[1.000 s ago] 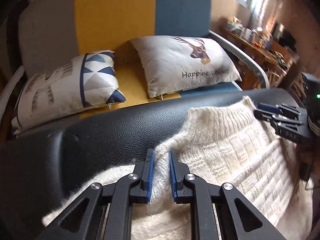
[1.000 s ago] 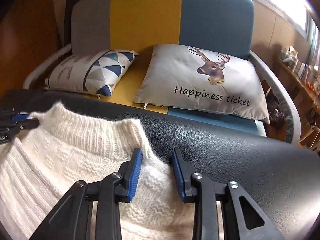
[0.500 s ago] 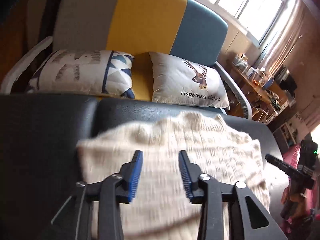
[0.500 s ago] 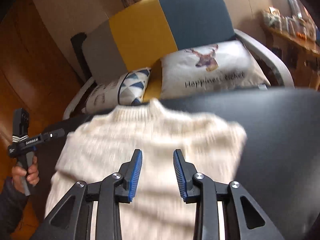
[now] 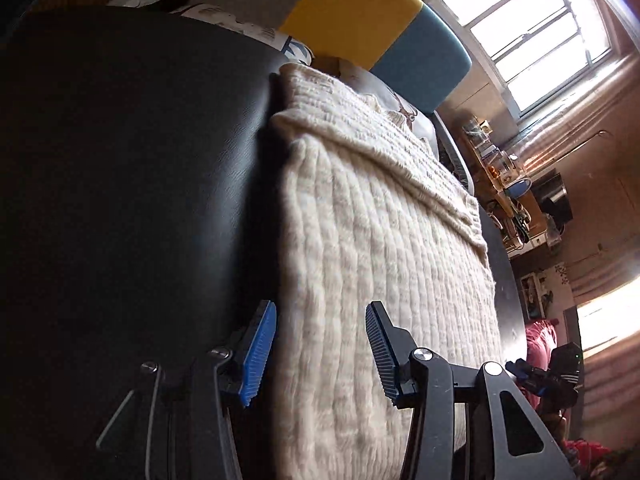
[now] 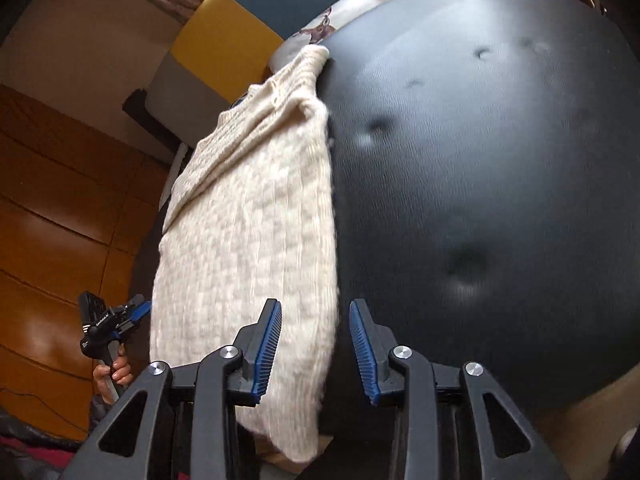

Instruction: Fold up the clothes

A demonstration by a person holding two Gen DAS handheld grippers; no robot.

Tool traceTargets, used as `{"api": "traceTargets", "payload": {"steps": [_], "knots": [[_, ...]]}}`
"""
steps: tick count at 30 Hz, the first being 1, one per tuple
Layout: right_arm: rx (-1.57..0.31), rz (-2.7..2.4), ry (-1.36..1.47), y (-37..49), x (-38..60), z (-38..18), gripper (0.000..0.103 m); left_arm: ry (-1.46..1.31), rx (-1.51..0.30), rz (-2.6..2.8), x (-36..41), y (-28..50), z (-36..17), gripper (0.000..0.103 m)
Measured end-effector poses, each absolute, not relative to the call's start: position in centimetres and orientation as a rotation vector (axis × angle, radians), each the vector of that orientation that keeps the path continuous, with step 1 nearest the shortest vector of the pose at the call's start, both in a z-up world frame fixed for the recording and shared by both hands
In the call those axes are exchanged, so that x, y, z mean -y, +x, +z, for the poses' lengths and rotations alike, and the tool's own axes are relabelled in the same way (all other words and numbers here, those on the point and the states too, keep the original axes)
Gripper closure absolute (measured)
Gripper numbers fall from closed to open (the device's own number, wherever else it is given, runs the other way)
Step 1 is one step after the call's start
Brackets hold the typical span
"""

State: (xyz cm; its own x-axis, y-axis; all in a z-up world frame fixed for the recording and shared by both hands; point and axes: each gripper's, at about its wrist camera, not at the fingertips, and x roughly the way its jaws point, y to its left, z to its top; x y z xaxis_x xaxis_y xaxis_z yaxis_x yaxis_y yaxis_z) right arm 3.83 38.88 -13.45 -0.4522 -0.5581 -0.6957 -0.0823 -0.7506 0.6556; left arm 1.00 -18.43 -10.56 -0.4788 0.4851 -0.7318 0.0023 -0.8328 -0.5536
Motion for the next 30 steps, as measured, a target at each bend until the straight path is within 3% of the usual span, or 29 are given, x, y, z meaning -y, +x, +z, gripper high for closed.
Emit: {"api": "traceTargets", "payload": {"steps": [11,22,23,24,26,30], "knots": [[1.026,-2.074,1.294,3.8,-35.9,-16.4,0.067,-1.394,0.548,2.352,18.5,8.1,-11.4,0.044],[0.994,-2.094,1.263,3.5,-34.7,-16.2,0.067,-1.337,0.526,2.366,17.1,8.6,-12.1,0.044],[0.972,-2.112,1.25,3.7,-34.4,-16.1,0.067,-1.344,0.519,2.383,17.1,8.5,-12.0,0.049],[0.944,-2.132,1.237,3.9,-34.2,-15.9,0.067,-1.351,0.513,2.4,17.0,8.4,-12.0,0.066],[0.879,-2.168,1.207,4.2,-33.6,-15.7,0.067,-1.369,0.507,2.421,17.0,8.1,-12.0,0.081],[0.886,-2.161,1.199,4.1,-33.6,-15.8,0.067,-1.412,0.486,2.45,16.7,7.8,-11.9,0.082]]}}
